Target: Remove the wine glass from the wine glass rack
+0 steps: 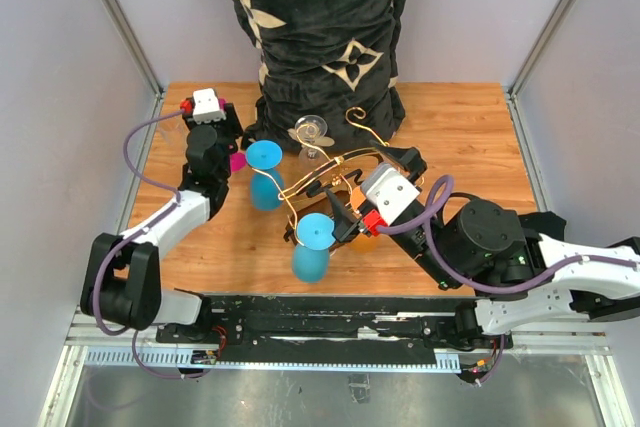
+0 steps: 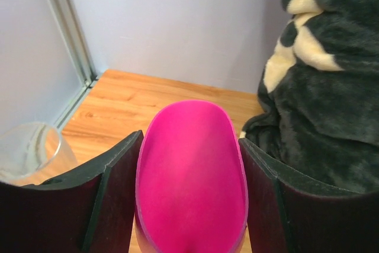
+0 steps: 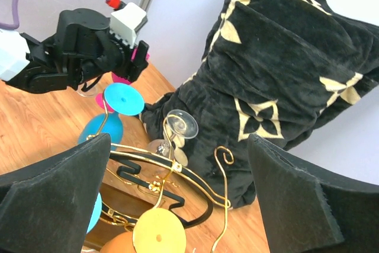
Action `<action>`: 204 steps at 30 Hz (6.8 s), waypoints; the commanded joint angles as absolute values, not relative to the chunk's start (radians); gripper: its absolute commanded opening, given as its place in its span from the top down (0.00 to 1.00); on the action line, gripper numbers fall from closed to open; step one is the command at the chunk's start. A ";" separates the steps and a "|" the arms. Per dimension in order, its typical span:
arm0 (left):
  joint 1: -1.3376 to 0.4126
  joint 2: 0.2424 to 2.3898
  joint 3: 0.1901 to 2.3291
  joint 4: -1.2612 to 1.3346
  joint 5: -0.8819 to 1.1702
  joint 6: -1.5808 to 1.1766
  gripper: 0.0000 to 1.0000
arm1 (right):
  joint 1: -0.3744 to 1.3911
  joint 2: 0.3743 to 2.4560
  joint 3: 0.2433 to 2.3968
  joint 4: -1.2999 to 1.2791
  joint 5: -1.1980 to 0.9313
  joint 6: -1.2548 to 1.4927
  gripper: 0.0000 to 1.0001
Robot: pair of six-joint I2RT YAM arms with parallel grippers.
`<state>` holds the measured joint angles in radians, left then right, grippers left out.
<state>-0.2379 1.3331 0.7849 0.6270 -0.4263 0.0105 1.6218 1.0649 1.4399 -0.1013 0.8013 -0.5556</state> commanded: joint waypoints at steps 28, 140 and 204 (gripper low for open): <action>-0.254 1.710 0.598 1.301 -0.612 -0.015 0.17 | 1.577 0.944 1.386 -0.086 0.947 -0.570 0.02; -0.211 1.393 1.601 -0.163 0.011 -0.491 0.04 | 0.515 1.651 2.052 -0.921 -0.574 0.075 0.99; -0.270 1.370 1.823 -0.616 0.300 -0.447 0.45 | 1.172 1.487 1.689 -0.308 0.096 -1.124 0.99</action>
